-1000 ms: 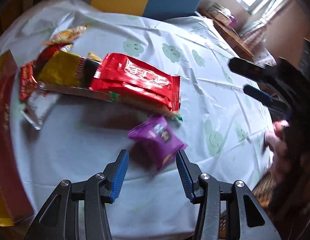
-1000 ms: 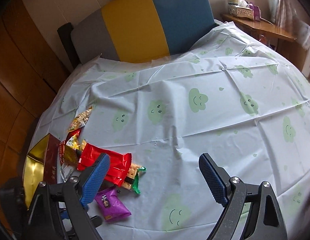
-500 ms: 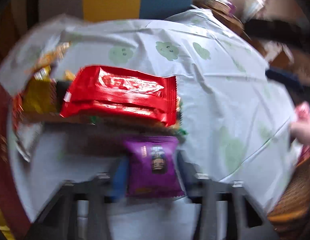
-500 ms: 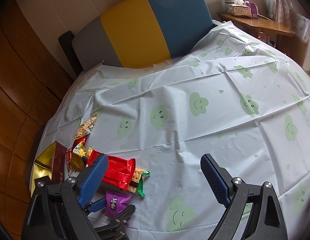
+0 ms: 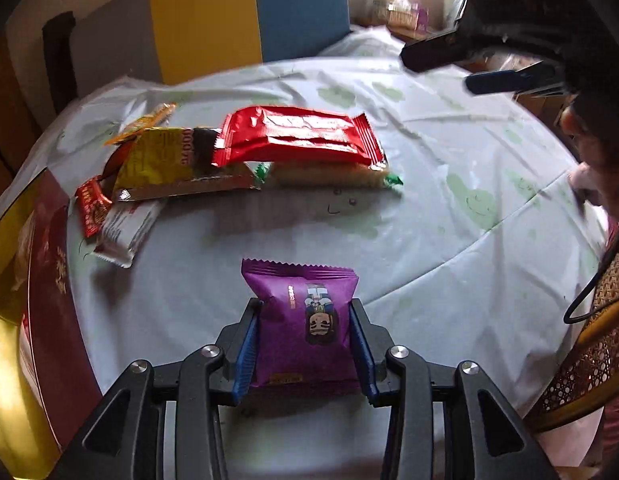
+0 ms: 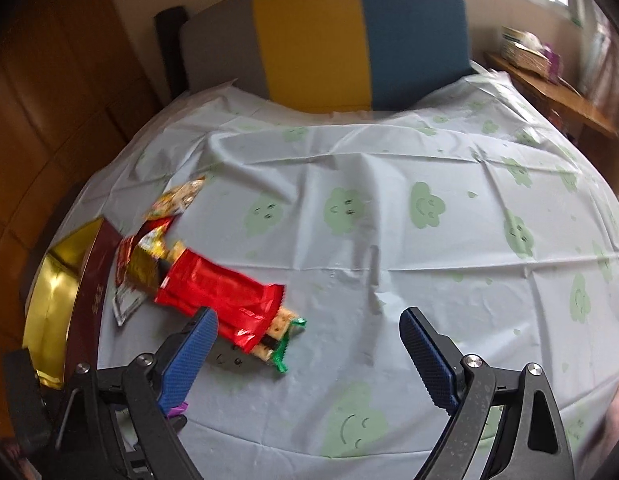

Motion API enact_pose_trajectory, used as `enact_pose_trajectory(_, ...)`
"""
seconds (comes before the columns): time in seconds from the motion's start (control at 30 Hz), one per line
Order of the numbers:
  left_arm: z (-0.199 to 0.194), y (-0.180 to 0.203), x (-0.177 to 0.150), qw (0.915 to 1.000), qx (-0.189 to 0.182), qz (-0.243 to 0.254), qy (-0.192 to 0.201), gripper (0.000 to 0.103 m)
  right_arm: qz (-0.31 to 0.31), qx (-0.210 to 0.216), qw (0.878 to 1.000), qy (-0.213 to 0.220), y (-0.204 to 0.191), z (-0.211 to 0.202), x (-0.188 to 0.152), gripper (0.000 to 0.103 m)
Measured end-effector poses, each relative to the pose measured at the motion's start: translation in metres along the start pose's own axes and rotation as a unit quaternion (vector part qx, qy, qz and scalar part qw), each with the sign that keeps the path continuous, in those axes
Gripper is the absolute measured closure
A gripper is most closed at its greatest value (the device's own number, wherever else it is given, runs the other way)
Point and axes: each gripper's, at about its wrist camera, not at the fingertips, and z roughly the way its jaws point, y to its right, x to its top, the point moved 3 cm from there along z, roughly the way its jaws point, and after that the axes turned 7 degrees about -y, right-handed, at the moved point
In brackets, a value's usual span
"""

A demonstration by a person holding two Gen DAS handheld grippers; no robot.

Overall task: Organize snacks
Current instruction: 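Carry purple packet into tin with left gripper while right grasps red pack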

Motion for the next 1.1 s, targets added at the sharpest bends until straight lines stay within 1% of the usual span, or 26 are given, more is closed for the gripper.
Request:
enact_pose_trajectory(0.13, -0.001, -0.005, -0.006, 0.9995, -0.014, -0.012, 0.024, 0.061, -0.077, 0.008, 0.997, -0.012, -0.032, 0.008, -0.008, 0.014)
enact_pose_trajectory(0.23, -0.003, -0.006, -0.012, 0.9994, -0.015, -0.007, 0.032, 0.061, -0.117, 0.015, 0.993, -0.030, -0.049, 0.016, -0.013, 0.014)
enact_pose_trajectory(0.37, -0.004, -0.010, -0.016, 0.9989, -0.026, -0.011, 0.037, 0.061, -0.183, 0.006, 0.982, -0.047, -0.066, 0.027, -0.007, 0.014)
enact_pose_trajectory(0.47, -0.003, -0.014, -0.018, 0.9986, -0.031, -0.013, 0.040, 0.061, -0.224, 0.010, 0.972, -0.074, -0.074, 0.040, 0.004, 0.014)
enact_pose_trajectory(0.5, -0.004, -0.013, -0.018, 0.9985, -0.032, -0.014, 0.041, 0.061, -0.237, 0.003, 0.968, -0.086, -0.076, 0.048, 0.008, 0.013)
enact_pose_trajectory(0.6, -0.003, -0.016, -0.019, 0.9982, -0.039, -0.018, 0.043, 0.061, -0.263, -0.007, 0.958, -0.115, -0.076, 0.066, 0.017, 0.012)
enact_pose_trajectory(0.73, -0.003, -0.017, -0.018, 0.9980, -0.041, -0.021, 0.043, 0.061, -0.277, -0.014, 0.951, -0.134, -0.075, 0.086, 0.026, 0.012)
enact_pose_trajectory(0.8, -0.002, -0.016, -0.018, 0.9979, -0.041, -0.022, 0.044, 0.061, -0.280, -0.016, 0.950, -0.138, -0.075, 0.093, 0.029, 0.013)
enact_pose_trajectory(0.87, -0.003, -0.016, -0.018, 0.9979, -0.041, -0.023, 0.045, 0.061, -0.281, -0.015, 0.950, -0.137, -0.076, 0.097, 0.029, 0.041)
enact_pose_trajectory(0.9, -0.003, -0.015, -0.019, 0.9979, -0.041, -0.023, 0.045, 0.061, -0.278, -0.021, 0.951, -0.131, -0.076, 0.095, 0.028, 0.043)
enact_pose_trajectory(1.0, -0.003, -0.015, -0.020, 0.9978, -0.042, -0.025, 0.045, 0.061, -0.255, -0.008, 0.960, -0.117, -0.069, 0.084, 0.026, 0.046)
enact_pose_trajectory(1.1, -0.005, -0.014, -0.022, 0.9978, -0.040, -0.023, 0.048, 0.061, -0.211, -0.020, 0.971, -0.107, -0.049, 0.070, 0.023, 0.046)
